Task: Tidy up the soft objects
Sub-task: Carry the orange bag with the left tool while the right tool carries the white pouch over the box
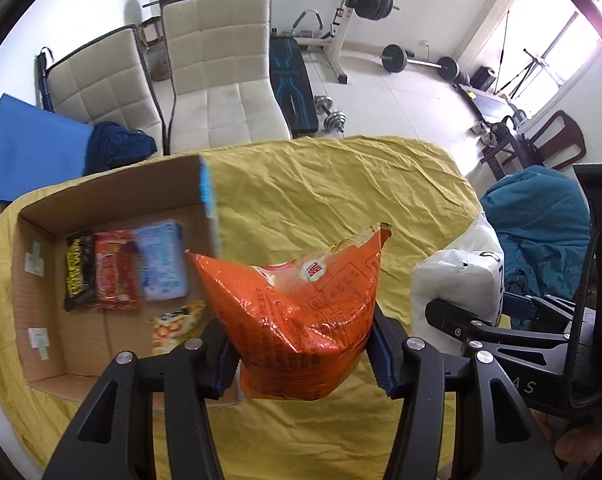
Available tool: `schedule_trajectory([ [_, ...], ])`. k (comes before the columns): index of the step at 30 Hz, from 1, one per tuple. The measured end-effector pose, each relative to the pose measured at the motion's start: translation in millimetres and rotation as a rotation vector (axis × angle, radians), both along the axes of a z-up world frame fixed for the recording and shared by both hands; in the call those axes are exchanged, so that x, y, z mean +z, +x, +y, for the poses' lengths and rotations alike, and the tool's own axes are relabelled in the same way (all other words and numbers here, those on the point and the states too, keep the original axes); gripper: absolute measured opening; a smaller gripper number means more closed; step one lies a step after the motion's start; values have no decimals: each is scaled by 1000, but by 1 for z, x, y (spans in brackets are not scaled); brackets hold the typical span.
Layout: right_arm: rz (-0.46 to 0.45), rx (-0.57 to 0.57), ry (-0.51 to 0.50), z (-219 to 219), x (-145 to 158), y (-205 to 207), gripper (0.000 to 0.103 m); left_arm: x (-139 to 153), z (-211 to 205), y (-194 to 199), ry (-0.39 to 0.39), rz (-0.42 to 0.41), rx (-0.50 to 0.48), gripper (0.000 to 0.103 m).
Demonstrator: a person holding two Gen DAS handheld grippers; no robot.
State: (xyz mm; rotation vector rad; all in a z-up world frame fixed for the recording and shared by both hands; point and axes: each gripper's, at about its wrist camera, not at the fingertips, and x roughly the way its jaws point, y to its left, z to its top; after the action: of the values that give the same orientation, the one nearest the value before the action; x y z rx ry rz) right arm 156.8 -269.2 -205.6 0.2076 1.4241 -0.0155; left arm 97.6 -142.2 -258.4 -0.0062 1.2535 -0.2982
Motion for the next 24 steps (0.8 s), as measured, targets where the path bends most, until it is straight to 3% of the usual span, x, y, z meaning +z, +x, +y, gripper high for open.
schedule_trajectory([
  [7,-37,64,71,94,25,2,75,24,107,-1,-34,-4,92,51],
  [12,-16,124,133,171,18,9,75,21,188,4,-17,17,179,51],
  [19,69,149,224,275,-33,19,75,-21,274,13,-31,119,287,51],
  [24,107,122,250,316,-72,28,75,-59,308,21,-67,220,328,51],
])
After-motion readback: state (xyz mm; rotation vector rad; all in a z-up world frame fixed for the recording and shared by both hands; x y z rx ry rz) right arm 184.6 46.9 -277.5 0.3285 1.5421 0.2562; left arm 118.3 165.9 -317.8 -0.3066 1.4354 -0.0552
